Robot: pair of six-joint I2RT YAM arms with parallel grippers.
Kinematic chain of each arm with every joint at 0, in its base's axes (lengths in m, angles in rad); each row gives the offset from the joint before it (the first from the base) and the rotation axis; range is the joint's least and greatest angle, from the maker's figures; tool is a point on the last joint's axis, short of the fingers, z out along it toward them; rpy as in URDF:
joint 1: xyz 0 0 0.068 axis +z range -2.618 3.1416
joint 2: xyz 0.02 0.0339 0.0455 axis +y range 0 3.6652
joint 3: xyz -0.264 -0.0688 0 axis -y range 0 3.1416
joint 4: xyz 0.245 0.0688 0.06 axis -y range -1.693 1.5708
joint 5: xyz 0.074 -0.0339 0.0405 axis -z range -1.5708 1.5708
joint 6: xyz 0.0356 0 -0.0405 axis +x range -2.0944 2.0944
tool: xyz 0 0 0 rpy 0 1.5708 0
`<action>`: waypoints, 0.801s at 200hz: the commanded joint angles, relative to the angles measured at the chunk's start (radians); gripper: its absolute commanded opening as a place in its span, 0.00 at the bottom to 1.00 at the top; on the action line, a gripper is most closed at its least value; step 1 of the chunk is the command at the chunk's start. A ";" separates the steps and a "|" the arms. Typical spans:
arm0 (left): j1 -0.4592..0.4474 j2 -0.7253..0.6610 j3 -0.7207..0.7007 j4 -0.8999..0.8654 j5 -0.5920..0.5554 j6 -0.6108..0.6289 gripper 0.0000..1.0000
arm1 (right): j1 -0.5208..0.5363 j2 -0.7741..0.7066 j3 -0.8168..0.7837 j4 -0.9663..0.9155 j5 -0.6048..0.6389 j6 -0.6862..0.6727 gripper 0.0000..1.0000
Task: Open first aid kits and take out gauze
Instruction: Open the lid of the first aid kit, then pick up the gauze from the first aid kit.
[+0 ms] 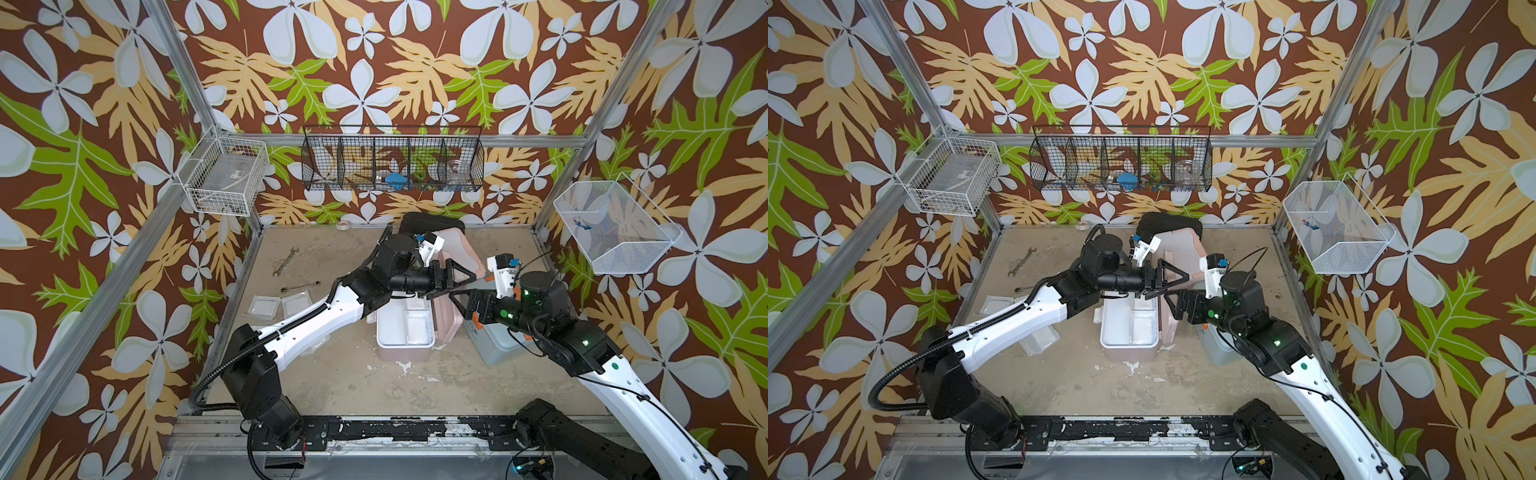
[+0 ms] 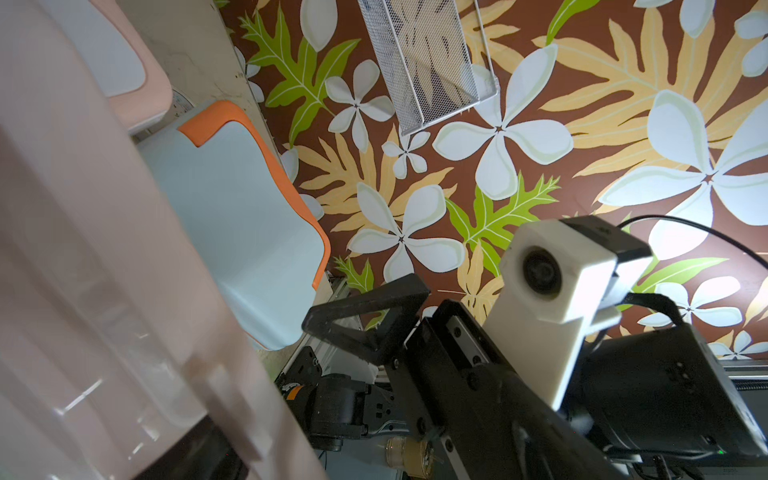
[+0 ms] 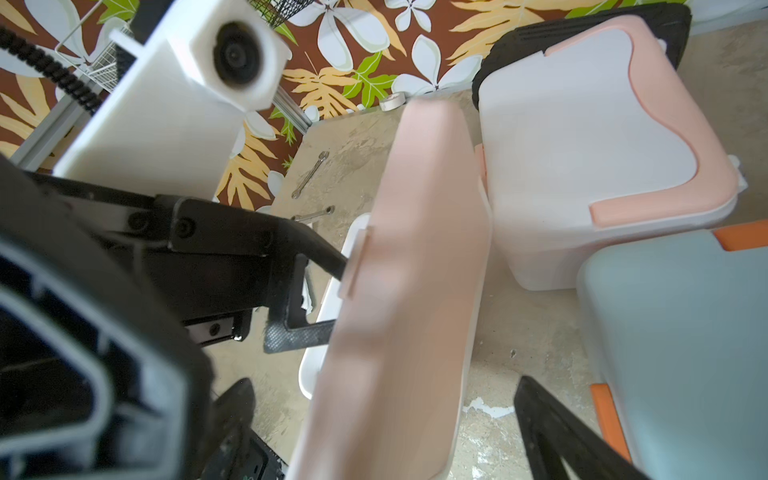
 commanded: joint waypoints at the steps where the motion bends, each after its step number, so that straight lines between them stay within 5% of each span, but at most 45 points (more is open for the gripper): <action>1: -0.021 0.027 0.036 0.045 -0.007 -0.001 0.88 | -0.001 0.005 -0.013 -0.003 -0.014 -0.009 0.93; 66: -0.010 -0.039 0.071 -0.232 -0.201 0.181 0.89 | -0.001 0.031 -0.001 -0.089 0.115 -0.016 0.70; 102: 0.037 -0.117 -0.010 -0.353 -0.322 0.251 0.88 | -0.001 0.028 -0.012 -0.087 0.121 -0.015 0.68; 160: 0.049 -0.069 0.004 -0.669 -0.695 0.388 0.76 | -0.001 0.021 -0.012 -0.080 0.115 -0.026 0.67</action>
